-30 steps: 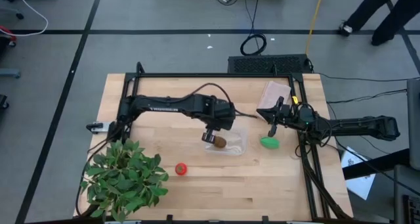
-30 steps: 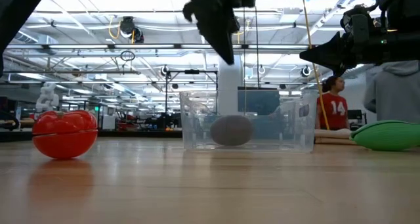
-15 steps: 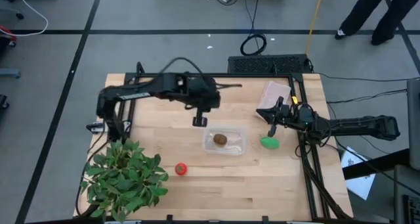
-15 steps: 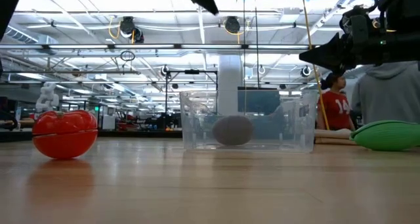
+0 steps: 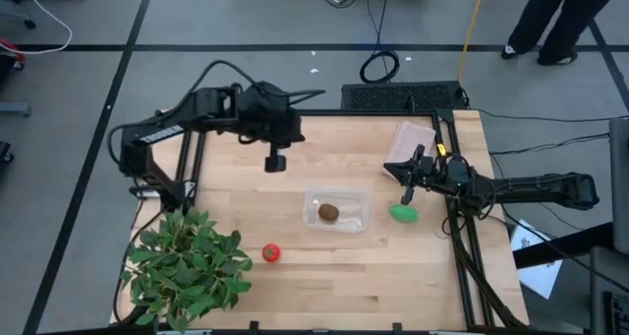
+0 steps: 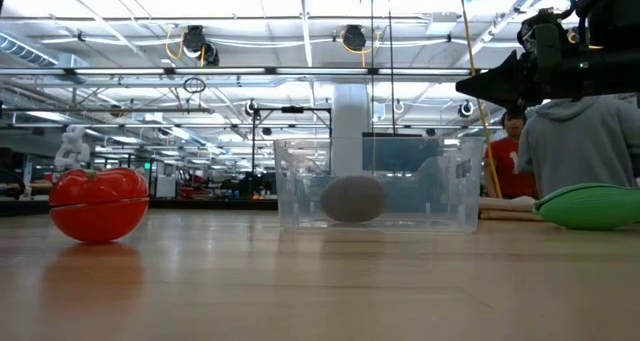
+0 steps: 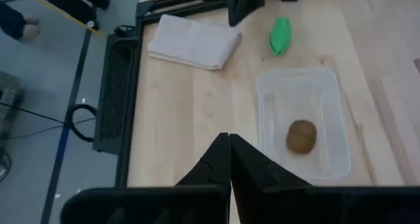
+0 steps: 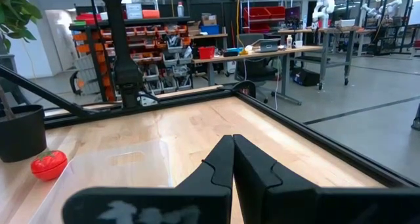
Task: Pick and placing Produce into tupperware
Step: Put the green corn into the transparent bin
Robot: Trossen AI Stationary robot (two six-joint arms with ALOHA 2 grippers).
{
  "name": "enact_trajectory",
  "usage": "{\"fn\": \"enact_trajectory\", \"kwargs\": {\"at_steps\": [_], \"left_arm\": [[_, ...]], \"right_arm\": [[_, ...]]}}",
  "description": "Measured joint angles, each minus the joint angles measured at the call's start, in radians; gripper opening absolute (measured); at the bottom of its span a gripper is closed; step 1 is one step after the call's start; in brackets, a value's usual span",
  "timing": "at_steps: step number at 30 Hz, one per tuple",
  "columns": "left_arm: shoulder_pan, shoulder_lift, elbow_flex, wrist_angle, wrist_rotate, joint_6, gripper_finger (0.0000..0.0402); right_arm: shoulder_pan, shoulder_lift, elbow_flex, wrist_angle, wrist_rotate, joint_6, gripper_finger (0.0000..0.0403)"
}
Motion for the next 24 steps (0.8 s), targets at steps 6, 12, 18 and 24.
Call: {"fn": "enact_trajectory", "kwargs": {"at_steps": [6, 12, 18, 24], "left_arm": [[0.018, -0.042, -0.001, -0.038, -0.007, 0.024, 0.0000], [0.053, -0.126, -0.001, -0.038, -0.009, 0.040, 0.0000], [0.105, -0.205, -0.009, -0.075, 0.033, 0.039, 0.0000], [0.142, -0.286, -0.089, -0.078, -0.009, 0.032, 0.0000]], "right_arm": [[0.000, 0.002, 0.000, -0.004, 0.000, 0.000, 0.0000], [0.000, 0.002, 0.000, -0.008, 0.000, 0.000, 0.0000], [0.000, 0.002, 0.000, -0.007, 0.000, 0.000, 0.0000], [0.000, 0.002, 0.000, -0.008, 0.000, 0.000, 0.0000]]}}
